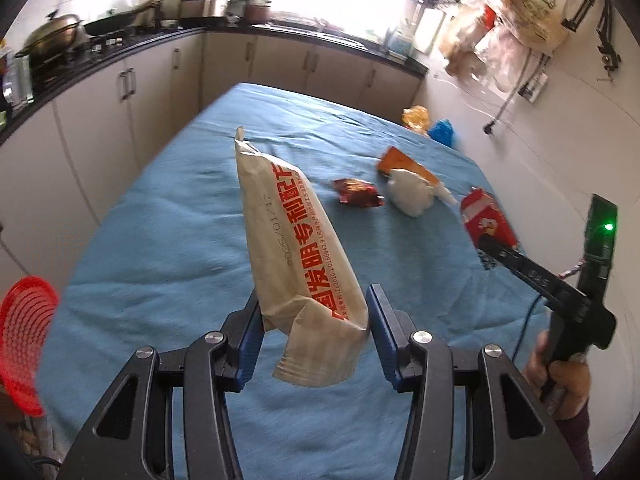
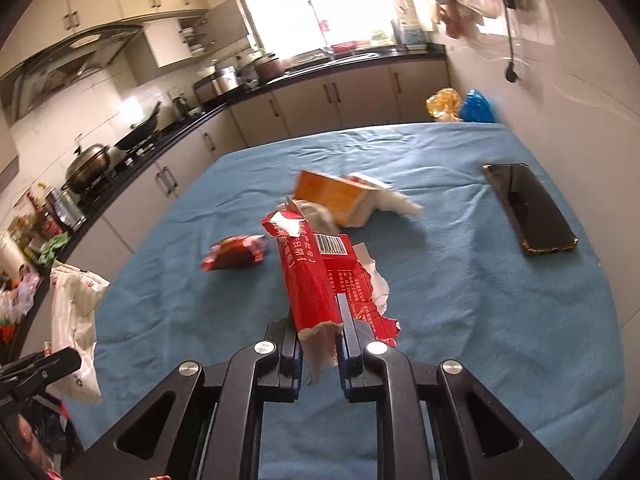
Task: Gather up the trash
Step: 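Carry both wrappers over the red basket and open both tools to drop them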
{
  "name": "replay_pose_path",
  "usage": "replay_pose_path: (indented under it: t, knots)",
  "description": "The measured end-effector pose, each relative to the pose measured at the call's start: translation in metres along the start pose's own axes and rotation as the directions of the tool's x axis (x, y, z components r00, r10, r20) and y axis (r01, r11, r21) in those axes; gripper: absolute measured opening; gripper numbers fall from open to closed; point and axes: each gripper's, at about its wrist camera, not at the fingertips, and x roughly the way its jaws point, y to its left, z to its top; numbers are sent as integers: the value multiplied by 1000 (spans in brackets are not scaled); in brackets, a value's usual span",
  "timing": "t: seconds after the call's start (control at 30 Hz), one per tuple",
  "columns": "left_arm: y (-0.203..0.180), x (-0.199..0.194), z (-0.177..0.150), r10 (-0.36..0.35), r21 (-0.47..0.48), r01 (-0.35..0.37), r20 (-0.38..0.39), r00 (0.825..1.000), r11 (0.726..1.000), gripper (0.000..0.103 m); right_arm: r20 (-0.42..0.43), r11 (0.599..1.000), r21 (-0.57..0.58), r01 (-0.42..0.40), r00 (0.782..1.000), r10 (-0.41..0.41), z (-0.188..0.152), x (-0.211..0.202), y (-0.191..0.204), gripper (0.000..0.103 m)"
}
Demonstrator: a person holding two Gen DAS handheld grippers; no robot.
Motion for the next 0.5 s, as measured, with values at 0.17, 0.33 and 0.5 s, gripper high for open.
replay_pose_path:
  t: [0.17, 0.33, 0.5]
  knots:
    - [29, -23, -15, 72, -25, -71, 44, 996, 997, 48, -13, 998, -37, -45, 999, 45, -13, -6, 35, 15]
    - [63, -46, -29, 154, -61, -149, 75, 985, 987, 48, -33, 991, -90, -101, 995, 98, -25, -6, 77, 15]
    - [102, -65, -42, 217, -123, -206, 85, 972, 971, 48, -68, 978, -143, -151, 987, 143, -37, 1, 116, 15]
